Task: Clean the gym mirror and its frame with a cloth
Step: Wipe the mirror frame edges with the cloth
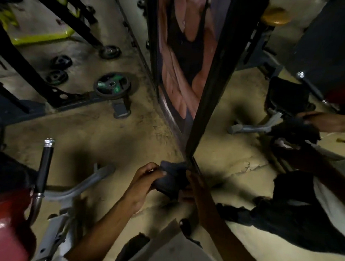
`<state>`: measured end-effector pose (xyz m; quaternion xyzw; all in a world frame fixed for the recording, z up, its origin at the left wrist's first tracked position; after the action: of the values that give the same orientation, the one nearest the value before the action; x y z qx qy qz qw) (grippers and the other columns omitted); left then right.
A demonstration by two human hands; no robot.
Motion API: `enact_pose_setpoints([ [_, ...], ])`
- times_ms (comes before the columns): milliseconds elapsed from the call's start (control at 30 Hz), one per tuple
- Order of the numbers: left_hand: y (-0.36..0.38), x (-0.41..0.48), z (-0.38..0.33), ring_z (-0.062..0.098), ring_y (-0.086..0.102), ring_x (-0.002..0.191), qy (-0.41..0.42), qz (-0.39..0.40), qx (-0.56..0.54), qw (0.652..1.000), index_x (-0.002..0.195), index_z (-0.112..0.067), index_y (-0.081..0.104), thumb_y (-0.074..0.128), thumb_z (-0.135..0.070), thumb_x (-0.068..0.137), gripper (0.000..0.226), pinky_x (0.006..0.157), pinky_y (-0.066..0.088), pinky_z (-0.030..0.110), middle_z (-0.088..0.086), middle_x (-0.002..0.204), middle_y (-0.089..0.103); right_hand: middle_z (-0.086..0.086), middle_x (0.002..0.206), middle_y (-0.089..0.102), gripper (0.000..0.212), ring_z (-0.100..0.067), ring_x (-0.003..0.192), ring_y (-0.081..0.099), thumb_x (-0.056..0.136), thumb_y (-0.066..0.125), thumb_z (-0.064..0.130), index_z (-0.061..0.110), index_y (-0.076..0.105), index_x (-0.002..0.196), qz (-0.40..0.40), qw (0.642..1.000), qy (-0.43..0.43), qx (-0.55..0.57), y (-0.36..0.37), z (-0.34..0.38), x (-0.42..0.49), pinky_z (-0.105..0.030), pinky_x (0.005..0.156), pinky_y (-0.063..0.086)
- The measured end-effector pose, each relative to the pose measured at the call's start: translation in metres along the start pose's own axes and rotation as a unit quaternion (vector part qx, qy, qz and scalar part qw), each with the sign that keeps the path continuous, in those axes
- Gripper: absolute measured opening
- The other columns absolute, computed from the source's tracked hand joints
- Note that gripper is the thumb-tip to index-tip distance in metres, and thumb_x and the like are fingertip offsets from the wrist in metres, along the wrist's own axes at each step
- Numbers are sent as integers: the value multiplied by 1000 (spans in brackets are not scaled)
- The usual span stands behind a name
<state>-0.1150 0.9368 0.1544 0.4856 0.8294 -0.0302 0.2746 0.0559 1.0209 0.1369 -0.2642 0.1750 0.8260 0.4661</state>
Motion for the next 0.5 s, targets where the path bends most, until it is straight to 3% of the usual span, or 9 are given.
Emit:
enact_pose_setpoints([
  [100,1,-2,-5,21,65,81,-12,4,-30,999,69,-18,60,66,1,94,33,70,49,32,8,77,60,2,109,77,42,-20,93,77,99,62,53,27,64,132,13,998,17,58,6,2,-3,-38,77,61],
  [167,-1,1,-6,28,69,89,-13,19,-38,999,83,-11,65,67,1,93,16,73,55,34,15,87,66,4,115,78,22,-18,103,77,101,62,47,41,69,121,8,997,-12,77,14,10,-1,-40,83,63],
  [200,-2,2,-9,31,71,94,-14,28,-44,999,93,-6,68,68,0,93,6,75,58,34,19,94,70,3,119,77,19,-18,107,76,103,62,40,40,70,120,6,996,-26,83,18,13,2,-40,86,63],
  [333,-9,23,-27,36,72,109,-45,51,-40,997,125,2,66,81,-33,88,53,89,56,43,26,119,74,-7,116,78,31,-23,102,77,100,67,6,19,67,129,-29,989,-49,134,27,38,20,-30,75,63],
  [433,-17,50,-49,28,74,110,-72,40,-16,996,124,-6,71,71,-36,99,39,95,56,40,14,116,79,-6,114,79,34,-27,102,77,99,66,-1,14,66,129,-49,986,-73,140,39,57,35,-30,75,62],
  [500,-21,70,-65,28,71,122,-83,56,-11,995,127,-8,73,67,-28,102,33,109,52,44,12,124,77,-7,116,78,33,-29,106,75,100,63,0,14,68,129,-58,985,-100,125,48,70,44,-33,79,61],
])
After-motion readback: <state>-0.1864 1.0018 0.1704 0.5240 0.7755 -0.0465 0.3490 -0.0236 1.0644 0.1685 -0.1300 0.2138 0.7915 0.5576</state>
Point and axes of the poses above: each hand's wrist, its own x-axis towards the middle knuckle, its own y-axis out of the palm, z = x × y, the point moved 3 cm from there along x, towards the middle knuckle
